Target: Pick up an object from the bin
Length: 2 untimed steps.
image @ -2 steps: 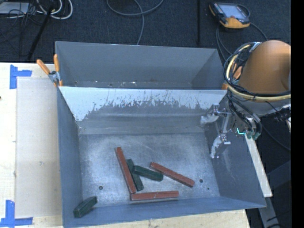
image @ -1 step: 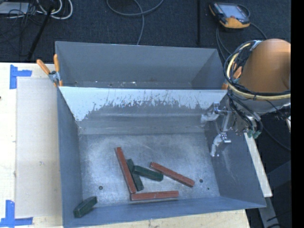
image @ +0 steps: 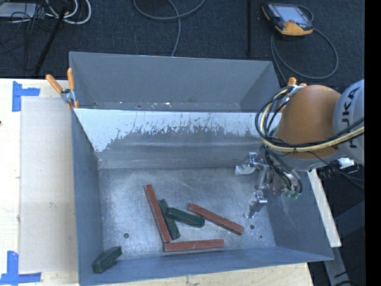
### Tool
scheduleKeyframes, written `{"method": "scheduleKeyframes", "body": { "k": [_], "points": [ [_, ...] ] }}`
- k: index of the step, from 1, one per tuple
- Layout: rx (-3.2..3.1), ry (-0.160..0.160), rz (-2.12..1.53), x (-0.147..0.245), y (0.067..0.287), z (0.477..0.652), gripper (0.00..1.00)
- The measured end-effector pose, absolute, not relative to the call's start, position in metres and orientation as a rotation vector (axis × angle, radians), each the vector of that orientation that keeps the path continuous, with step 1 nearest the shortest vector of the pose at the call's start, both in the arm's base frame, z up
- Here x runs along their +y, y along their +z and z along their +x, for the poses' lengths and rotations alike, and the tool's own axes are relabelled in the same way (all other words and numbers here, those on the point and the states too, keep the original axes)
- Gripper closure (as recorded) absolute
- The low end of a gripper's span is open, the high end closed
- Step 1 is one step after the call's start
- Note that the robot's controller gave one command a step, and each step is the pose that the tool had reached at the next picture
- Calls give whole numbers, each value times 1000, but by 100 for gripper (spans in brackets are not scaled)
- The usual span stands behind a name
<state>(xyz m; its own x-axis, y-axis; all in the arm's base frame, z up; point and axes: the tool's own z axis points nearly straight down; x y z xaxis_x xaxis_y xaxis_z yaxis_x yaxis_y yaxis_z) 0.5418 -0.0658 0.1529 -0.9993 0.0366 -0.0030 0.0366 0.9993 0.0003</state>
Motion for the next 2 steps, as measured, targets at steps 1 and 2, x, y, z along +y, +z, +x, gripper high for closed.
{"method": "scheduleKeyframes", "body": {
  "k": [1,2],
  "points": [
    [3145,2,89,-21,155,518,0],
    [3141,0,96,-34,124,516,0]
  ]
}}
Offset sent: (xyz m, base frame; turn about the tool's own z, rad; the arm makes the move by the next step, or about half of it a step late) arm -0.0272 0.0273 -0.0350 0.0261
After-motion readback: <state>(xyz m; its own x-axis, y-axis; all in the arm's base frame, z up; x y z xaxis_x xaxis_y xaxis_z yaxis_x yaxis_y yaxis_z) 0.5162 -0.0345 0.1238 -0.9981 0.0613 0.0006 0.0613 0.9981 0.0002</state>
